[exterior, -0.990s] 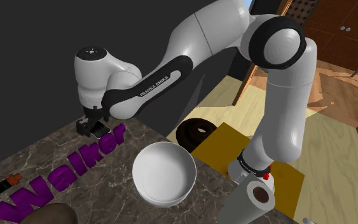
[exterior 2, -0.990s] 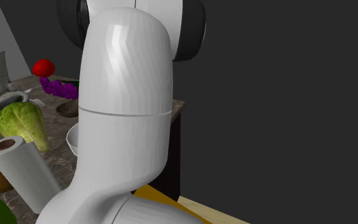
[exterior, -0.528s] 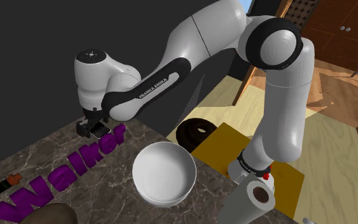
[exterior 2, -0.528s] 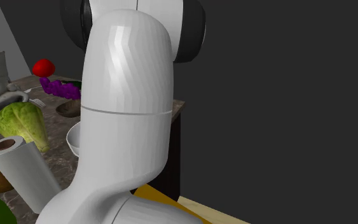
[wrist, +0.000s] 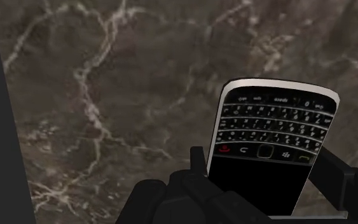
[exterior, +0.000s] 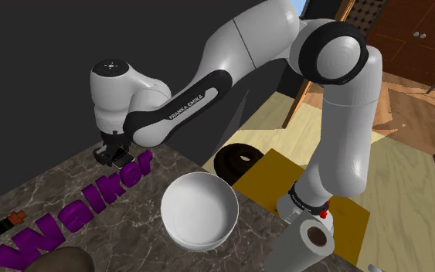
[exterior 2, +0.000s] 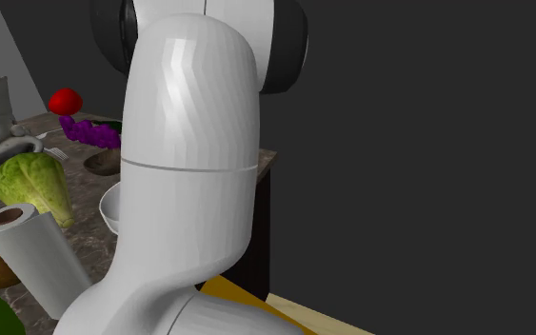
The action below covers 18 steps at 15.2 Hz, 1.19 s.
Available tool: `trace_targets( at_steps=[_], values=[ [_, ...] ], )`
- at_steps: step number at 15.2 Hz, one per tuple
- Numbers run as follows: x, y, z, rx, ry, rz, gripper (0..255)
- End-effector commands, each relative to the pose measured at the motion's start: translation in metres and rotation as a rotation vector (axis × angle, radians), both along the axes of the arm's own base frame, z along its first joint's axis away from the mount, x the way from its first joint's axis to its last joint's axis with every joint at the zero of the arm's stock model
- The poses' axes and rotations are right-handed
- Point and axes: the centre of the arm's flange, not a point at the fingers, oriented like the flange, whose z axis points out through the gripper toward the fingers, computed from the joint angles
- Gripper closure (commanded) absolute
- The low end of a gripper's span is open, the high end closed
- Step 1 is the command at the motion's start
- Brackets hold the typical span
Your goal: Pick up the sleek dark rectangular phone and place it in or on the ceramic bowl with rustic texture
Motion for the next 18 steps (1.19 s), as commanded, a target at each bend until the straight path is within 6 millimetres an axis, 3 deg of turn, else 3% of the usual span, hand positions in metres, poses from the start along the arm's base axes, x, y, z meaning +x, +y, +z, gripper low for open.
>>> trace_targets(
  at_steps=[1, 3, 18],
  values=[
    [0.0, 0.0, -0.001, -0.001, 0.001, 0.0, 255],
    [0.0, 0.0, -0.001, -0.001, 0.001, 0.0, 255],
    [0.0, 0.0, 0.078, -0.001, 0.001, 0.0, 255]
  ],
)
